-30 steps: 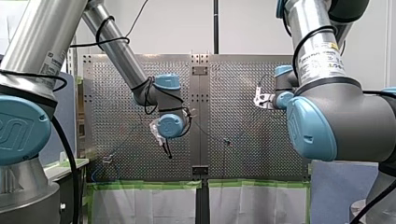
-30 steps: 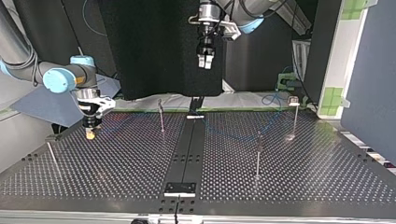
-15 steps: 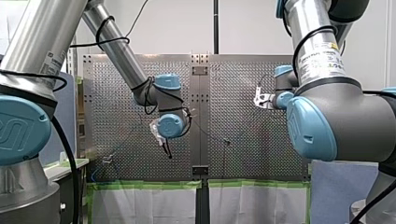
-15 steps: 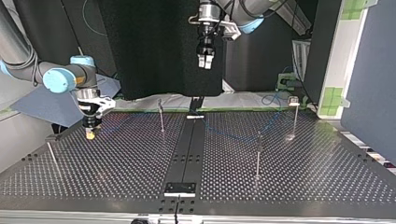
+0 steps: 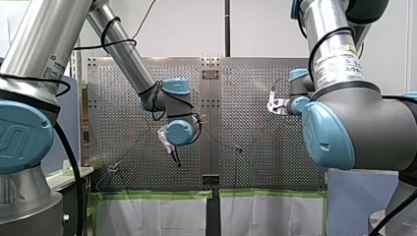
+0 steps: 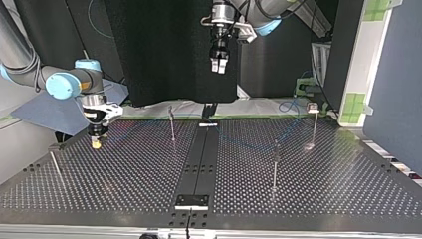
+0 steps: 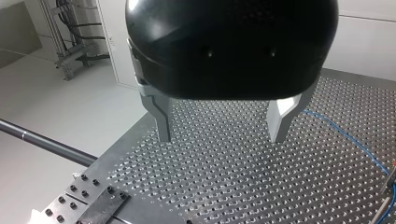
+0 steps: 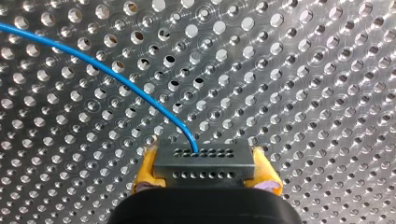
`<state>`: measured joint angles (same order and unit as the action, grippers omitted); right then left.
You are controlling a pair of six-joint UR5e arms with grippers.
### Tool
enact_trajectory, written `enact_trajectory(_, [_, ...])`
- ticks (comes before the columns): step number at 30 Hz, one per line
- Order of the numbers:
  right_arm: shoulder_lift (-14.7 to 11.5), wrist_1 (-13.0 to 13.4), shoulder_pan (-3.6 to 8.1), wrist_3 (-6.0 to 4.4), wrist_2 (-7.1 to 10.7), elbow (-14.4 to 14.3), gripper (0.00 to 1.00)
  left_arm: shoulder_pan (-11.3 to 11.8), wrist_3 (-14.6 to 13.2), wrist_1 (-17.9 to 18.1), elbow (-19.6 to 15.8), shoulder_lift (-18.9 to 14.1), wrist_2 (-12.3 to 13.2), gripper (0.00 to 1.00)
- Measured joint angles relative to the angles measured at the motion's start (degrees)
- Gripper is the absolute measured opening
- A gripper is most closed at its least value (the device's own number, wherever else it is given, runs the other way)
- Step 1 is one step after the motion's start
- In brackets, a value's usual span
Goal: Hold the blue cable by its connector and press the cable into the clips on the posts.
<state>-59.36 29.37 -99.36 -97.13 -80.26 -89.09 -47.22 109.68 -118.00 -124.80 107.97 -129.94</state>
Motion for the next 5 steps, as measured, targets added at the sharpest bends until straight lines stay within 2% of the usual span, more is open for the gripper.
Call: enact_trajectory(5, [0.0,0.0,0.0,0.0,0.0,0.0,0.0,0.0,0.0,0.0,0.0,0.0,0.0,1.0])
